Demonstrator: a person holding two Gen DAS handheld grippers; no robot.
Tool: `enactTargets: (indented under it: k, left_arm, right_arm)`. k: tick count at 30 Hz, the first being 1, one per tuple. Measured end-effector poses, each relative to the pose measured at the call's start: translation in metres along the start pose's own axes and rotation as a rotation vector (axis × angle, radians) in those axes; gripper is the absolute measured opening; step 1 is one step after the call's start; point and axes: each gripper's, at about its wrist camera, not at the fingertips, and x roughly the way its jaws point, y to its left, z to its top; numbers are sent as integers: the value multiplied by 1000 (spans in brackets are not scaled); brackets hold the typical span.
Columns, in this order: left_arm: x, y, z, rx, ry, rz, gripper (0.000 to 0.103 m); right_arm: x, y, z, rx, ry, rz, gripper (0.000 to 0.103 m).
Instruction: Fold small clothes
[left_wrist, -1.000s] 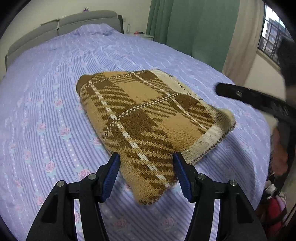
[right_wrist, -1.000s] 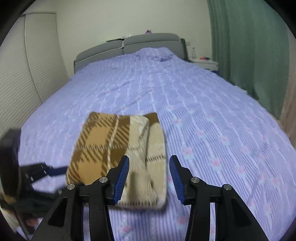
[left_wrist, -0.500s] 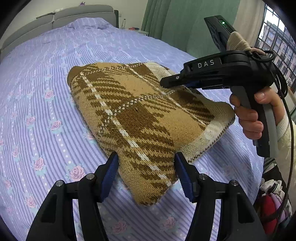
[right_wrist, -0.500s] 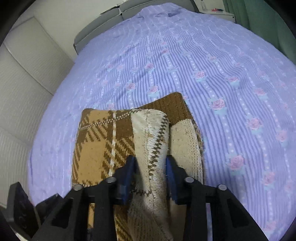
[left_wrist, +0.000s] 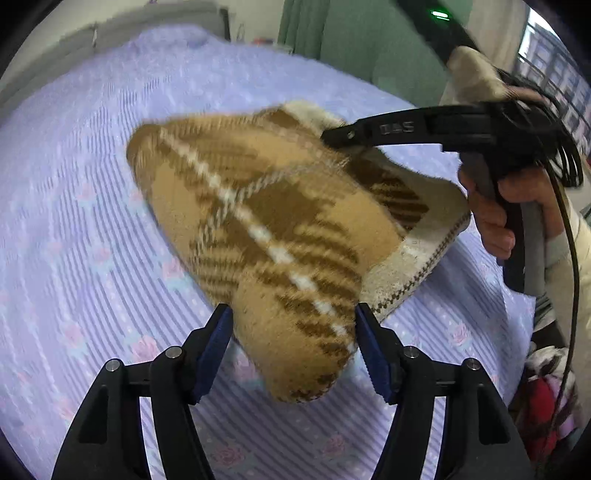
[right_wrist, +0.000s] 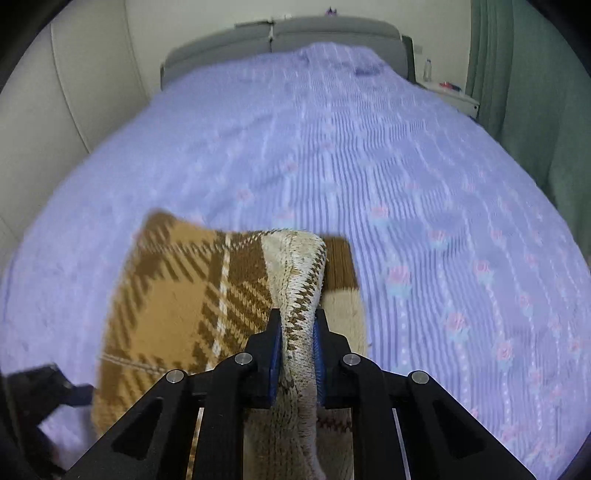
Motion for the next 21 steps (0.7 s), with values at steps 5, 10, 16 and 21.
enactTargets:
  k: [5, 10, 16, 21]
  left_arm:
    - [17, 48, -4, -264, 94, -242, 69]
    - [-1, 40, -7, -207, 57, -176, 69]
    - [-45, 30, -15, -142, -13, -59, 68]
    - [-91, 38, -32, -164, -107, 59, 69]
  right_arm:
    - [-9, -17, -19, 90, -35, 52, 18]
    - [-39, -18, -40, 71, -90, -52, 45]
    - [-77, -17, -70, 85, -136, -256, 53]
    - [-122, -23, -102, 237, -212, -212, 72]
